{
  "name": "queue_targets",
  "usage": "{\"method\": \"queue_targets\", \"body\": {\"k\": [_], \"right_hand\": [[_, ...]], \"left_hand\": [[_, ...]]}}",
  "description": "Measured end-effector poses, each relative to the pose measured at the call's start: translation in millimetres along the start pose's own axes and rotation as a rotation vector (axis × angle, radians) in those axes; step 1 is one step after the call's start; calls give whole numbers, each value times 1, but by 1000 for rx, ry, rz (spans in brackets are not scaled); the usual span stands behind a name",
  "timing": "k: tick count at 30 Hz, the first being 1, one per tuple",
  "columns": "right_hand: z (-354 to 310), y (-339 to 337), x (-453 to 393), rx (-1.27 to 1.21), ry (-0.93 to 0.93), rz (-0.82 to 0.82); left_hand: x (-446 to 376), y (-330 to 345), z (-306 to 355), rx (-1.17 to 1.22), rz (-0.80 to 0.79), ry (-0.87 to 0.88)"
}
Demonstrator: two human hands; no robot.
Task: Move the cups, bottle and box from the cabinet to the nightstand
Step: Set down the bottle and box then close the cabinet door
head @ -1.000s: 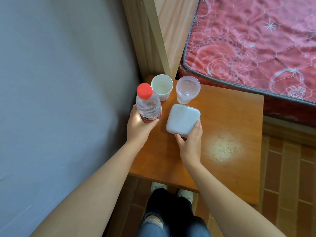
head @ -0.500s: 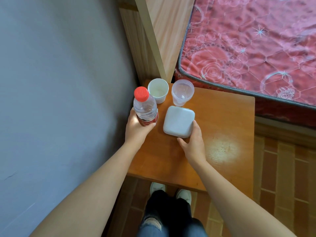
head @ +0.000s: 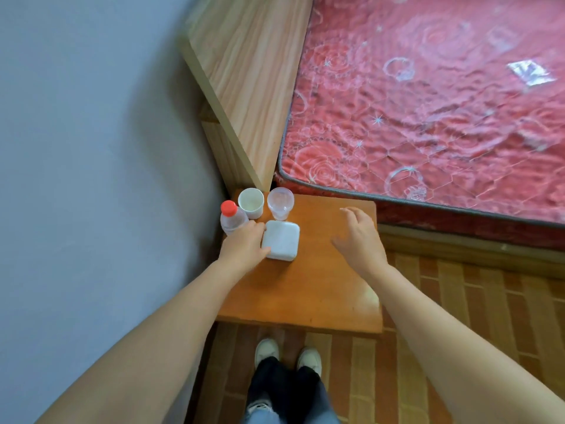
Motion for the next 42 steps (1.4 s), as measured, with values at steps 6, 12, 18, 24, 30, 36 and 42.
{"method": "queue_targets", "body": {"k": [6, 12, 18, 24, 30, 36, 42], "right_hand": [[15, -125, 32, 147, -84, 169], [58, -201, 89, 232, 9, 310], [108, -237, 171, 274, 248, 400], [136, -249, 296, 255, 526, 548], [147, -227, 428, 222, 842, 611], [141, -204, 547, 182, 1051, 667], [131, -171, 664, 158, 1215, 678]], "left_hand": [[-14, -84, 114, -234, 178, 386], [-1, -111, 214, -330, 260, 727], [22, -93, 294, -401, 189, 975], [85, -57, 374, -386, 82, 1239], [186, -10, 431, -320, -2, 1504], [281, 30, 460, -352, -67, 1674], [390, 59, 472, -294, -99, 1796]]}}
Point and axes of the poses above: each hand's wrist, its own x-axis away from the middle knuckle, its own y-axis out of the palm, z = x × y, the point moved 4 cm from there along -x, towards the middle knuckle, and after that the axes turned 3 degrees about y, right-handed, at the moved point
